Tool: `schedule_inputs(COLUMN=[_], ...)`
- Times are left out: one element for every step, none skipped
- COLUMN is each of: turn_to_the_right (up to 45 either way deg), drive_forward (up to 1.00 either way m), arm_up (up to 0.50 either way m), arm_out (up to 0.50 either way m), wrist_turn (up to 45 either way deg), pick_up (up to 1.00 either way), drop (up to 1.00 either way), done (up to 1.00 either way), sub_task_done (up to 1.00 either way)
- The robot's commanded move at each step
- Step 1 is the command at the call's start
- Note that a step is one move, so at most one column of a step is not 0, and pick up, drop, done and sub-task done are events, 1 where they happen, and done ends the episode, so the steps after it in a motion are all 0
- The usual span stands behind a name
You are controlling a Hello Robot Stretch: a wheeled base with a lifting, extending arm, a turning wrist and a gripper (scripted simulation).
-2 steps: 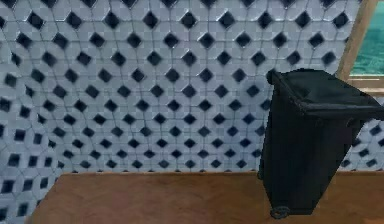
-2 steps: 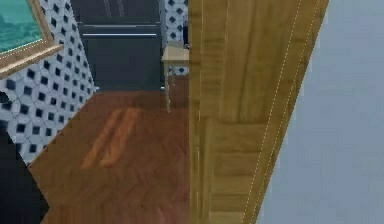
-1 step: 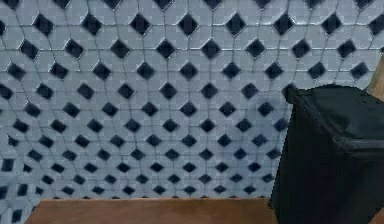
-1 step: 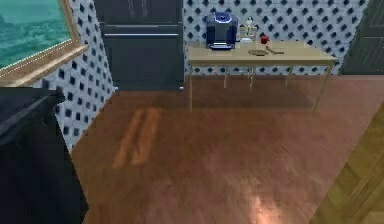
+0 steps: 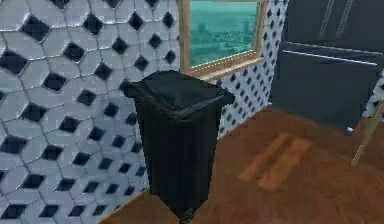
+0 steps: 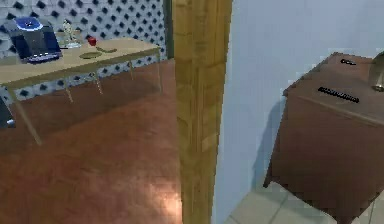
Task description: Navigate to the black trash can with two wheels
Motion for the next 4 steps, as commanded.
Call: schedule_inputs(turn_to_the_right=[45.0,9.0,0.0,-45.0], drive_forward=[0.0,0.0,0.15,0.0], arm_up=[0.0,0.0,0.0,0.0], arm_out=[0.0,0.0,0.0,0.0], wrist_turn=[0.0,0.0,0.0,0.0], pick_up=[0.0,0.0,0.0,0.0], drop=[0.0,0.0,0.0,0.0], done=[0.0,0.0,0.0,0.0], sub_task_done=[0.0,0.0,0.0,0.0])
